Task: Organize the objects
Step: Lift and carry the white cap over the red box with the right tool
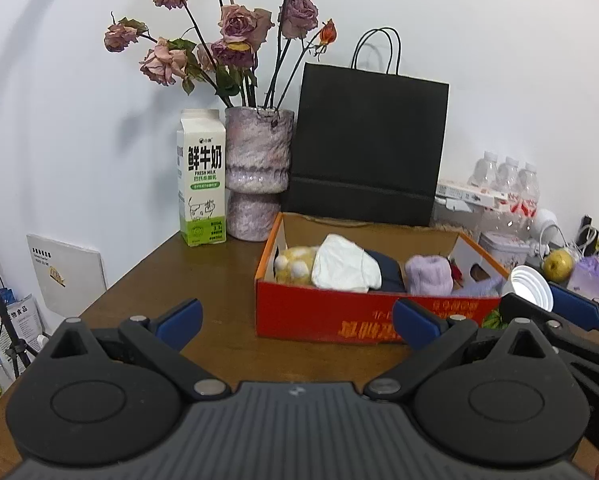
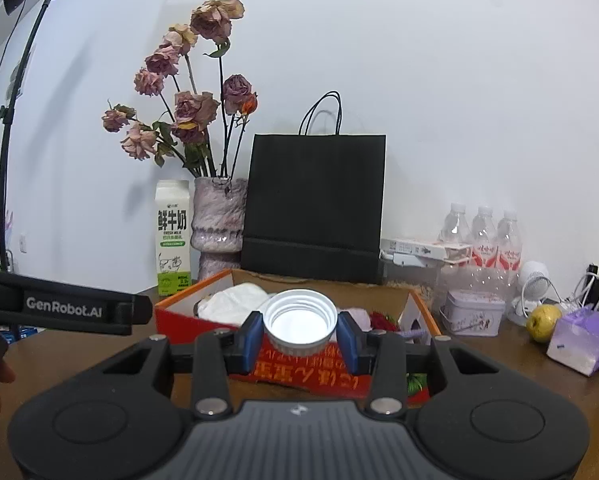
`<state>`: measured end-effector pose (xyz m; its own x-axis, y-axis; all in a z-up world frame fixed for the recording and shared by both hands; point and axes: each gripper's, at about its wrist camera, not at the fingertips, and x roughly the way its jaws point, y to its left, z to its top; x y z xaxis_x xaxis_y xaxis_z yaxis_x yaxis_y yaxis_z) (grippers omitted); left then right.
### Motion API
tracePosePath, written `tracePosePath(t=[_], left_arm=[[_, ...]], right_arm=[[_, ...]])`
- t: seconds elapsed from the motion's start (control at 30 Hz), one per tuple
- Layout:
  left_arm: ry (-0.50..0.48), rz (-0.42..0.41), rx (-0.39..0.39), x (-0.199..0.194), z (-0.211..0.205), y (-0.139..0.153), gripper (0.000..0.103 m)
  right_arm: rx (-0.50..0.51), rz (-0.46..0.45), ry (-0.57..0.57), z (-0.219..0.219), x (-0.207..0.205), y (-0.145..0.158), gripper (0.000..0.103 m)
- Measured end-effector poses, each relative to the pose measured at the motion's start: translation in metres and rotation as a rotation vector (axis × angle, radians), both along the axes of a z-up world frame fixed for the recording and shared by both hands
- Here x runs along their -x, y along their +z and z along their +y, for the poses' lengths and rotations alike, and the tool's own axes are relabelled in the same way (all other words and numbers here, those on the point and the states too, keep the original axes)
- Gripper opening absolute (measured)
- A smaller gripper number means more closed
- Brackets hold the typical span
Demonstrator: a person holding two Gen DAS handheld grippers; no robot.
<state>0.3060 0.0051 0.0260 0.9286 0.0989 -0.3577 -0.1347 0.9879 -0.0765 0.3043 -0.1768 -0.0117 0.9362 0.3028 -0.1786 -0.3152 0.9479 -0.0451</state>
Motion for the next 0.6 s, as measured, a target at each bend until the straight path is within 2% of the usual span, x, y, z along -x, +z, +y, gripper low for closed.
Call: tracePosePath(t=[0.6], left_arm=[[0.053,-0.058,0.006,-0.069,-0.010,0.008,0.103]], right_arm=[[-0.064,-0.044,-0.016,0.009,-0.075,0.011,0.039]])
